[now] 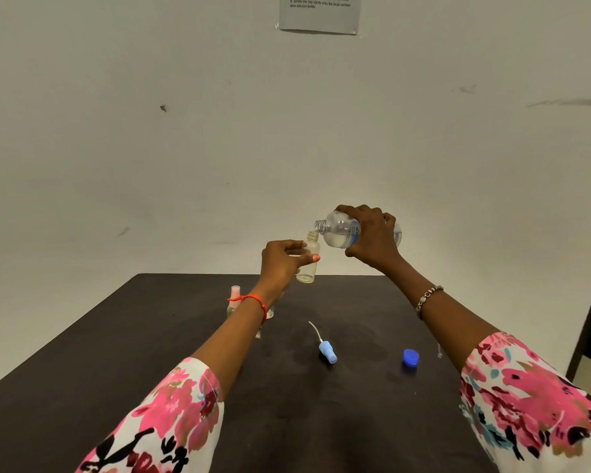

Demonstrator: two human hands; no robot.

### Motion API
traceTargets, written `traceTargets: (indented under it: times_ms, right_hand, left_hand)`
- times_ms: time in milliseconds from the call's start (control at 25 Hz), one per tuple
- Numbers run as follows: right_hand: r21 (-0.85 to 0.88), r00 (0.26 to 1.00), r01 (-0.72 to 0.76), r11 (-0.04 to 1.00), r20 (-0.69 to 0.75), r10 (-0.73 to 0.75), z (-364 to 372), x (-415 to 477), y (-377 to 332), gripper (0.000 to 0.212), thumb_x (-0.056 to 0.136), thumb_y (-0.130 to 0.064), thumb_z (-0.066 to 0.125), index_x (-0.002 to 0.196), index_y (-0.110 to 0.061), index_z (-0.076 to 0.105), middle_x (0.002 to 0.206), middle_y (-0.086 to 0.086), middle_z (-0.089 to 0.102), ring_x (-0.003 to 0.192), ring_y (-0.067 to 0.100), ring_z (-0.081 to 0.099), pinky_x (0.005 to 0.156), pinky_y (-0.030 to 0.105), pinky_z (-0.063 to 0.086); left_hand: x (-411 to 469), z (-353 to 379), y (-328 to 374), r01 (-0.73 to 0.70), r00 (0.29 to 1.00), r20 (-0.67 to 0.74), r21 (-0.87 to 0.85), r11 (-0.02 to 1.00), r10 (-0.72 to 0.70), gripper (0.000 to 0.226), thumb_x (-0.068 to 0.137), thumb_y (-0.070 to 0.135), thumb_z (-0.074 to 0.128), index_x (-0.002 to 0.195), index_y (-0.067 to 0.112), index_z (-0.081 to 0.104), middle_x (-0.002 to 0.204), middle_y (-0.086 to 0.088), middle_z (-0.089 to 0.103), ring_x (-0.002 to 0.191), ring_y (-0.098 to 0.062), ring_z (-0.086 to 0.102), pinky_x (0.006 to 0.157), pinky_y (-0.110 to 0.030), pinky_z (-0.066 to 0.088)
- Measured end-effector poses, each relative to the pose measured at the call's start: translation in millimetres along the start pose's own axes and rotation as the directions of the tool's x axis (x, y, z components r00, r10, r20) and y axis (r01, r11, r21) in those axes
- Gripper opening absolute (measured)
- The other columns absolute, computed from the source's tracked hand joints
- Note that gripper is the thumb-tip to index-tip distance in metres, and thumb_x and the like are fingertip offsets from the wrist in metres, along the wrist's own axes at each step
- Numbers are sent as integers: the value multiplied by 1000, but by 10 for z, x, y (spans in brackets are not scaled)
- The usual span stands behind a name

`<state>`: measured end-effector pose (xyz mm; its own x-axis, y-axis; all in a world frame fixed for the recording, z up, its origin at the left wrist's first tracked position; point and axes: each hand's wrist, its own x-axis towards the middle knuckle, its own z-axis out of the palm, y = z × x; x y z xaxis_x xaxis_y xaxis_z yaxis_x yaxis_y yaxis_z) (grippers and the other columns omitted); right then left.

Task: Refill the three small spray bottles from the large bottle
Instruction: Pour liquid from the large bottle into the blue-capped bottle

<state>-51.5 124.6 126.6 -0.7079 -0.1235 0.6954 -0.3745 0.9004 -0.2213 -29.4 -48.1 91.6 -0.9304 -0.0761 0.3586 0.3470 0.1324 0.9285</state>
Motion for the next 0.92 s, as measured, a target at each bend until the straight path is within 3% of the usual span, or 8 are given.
traceTargets:
  times_ms: [560, 920]
  right_hand:
    - [-47, 999, 48, 998, 3, -48, -34, -8, -35, 72, 61, -8, 74, 127, -23, 50, 118, 10, 57, 112, 30, 47, 98, 41, 24]
    - [-47, 999, 44, 998, 8, -44, -45, -22, -41, 72, 60, -6, 72, 126, -25, 50, 116, 8, 57, 110, 28, 46, 97, 40, 23]
  left_hand:
    - [-14, -7, -32, 2, 1000, 3, 10, 1000, -2, 49, 71, 11, 77, 116, 0, 59, 114, -18, 65, 94, -19, 60, 90, -38, 52]
    - [-35, -12, -42, 2, 1000, 10, 18, 1000, -2, 50, 71, 11, 77, 116, 0, 59, 114, -18, 65, 96, -20, 59, 92, -42, 52]
